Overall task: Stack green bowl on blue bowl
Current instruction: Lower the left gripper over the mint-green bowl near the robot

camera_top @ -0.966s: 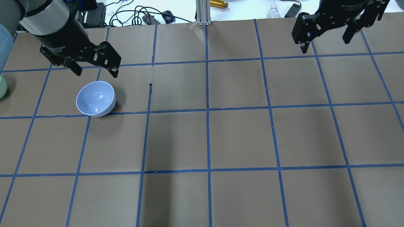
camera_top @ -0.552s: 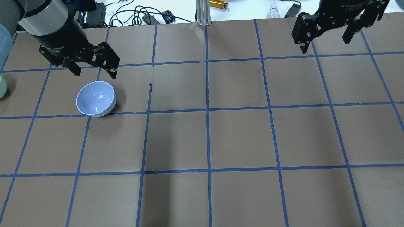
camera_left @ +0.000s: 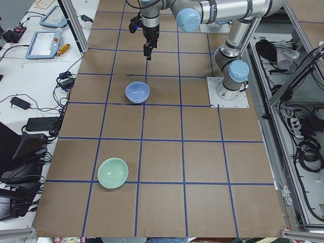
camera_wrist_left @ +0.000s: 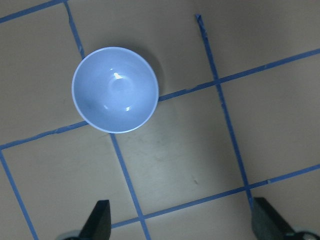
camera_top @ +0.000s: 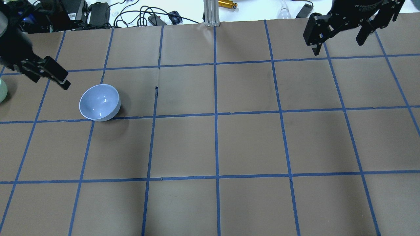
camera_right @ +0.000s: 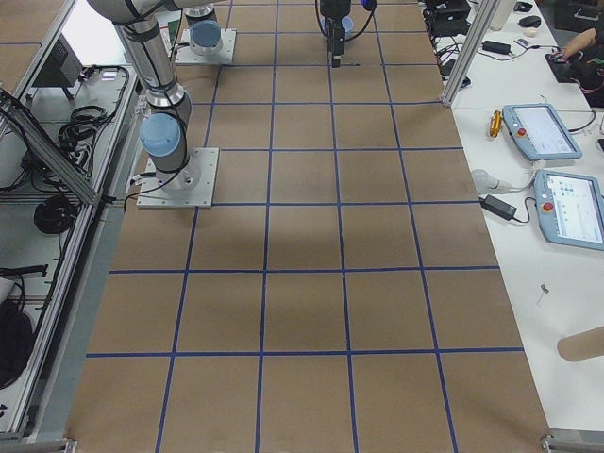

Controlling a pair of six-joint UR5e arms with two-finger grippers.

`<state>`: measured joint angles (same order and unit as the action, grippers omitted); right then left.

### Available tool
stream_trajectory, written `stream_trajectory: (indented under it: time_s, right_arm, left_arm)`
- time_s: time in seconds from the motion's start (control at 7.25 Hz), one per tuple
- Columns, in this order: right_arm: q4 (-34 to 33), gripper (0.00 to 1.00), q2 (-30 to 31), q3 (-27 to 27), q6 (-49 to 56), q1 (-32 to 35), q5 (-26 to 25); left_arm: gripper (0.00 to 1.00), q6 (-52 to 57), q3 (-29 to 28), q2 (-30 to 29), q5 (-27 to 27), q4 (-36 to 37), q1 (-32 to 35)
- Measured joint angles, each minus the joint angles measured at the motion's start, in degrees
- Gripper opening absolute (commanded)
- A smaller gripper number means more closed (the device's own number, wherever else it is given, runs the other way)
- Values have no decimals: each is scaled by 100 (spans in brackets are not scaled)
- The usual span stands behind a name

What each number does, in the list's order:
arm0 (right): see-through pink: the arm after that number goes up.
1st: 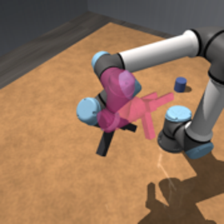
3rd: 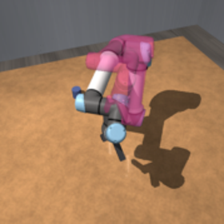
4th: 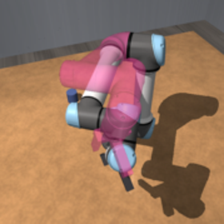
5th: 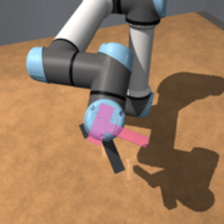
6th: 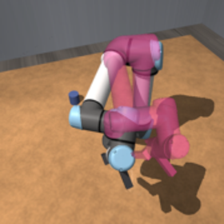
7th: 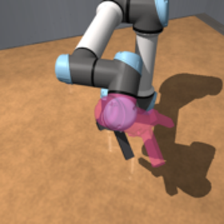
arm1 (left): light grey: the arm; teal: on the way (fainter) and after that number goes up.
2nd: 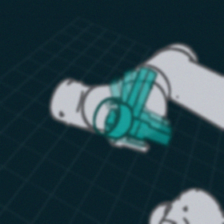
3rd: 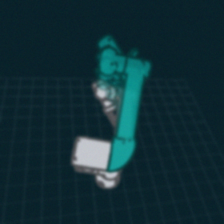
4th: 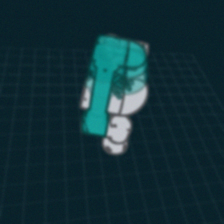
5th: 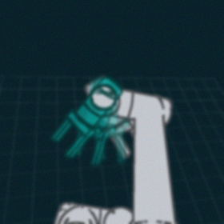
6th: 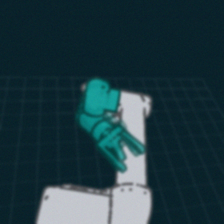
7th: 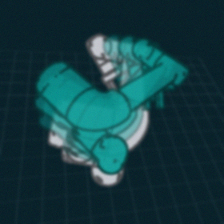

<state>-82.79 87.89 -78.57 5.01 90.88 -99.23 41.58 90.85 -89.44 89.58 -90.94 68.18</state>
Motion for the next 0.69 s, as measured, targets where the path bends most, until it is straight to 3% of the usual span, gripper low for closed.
stream_trajectory:
  time_s: [0.69]
  right_arm:
    - [0,100,0,0,0,0,0]
  left_arm:
    - [100,4172,-216,-1429,-212,1574,-2154]
